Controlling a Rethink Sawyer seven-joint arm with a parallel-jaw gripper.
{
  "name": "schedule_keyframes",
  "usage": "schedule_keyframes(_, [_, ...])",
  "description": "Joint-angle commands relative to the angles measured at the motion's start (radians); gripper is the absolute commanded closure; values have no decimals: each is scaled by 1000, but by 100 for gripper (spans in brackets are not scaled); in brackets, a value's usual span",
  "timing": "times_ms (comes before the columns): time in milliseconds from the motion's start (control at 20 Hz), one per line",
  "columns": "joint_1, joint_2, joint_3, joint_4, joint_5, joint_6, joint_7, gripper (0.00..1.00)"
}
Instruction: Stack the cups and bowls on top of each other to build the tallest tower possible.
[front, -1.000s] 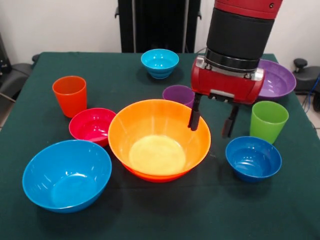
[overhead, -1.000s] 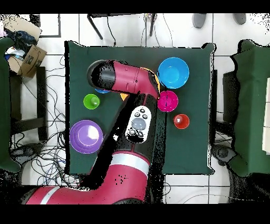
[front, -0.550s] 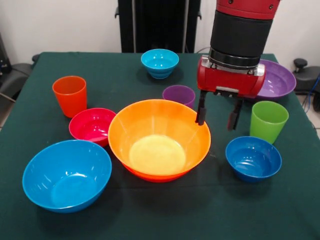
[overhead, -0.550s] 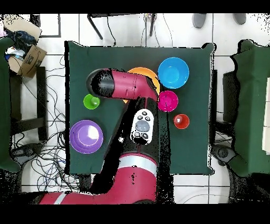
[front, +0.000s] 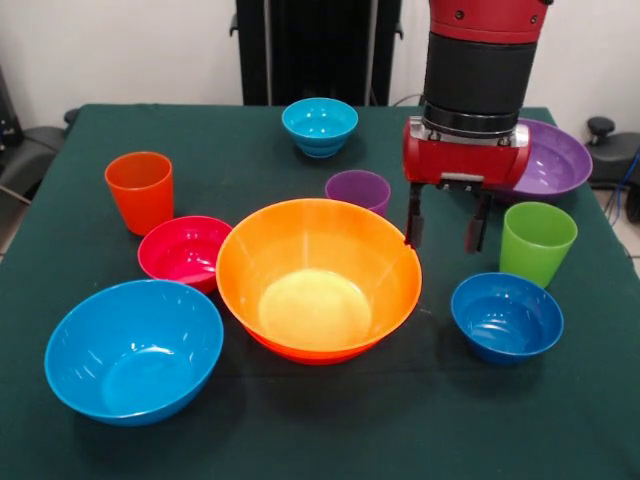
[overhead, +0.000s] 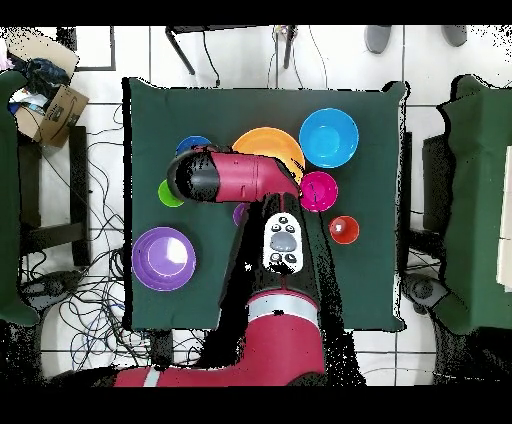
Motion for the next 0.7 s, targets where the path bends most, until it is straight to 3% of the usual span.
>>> schedule_keyframes(50, [-14, -20, 158, 115, -120, -3, -90, 0])
schedule_keyframes(700, [5, -70, 145, 126, -151, 76, -60, 0])
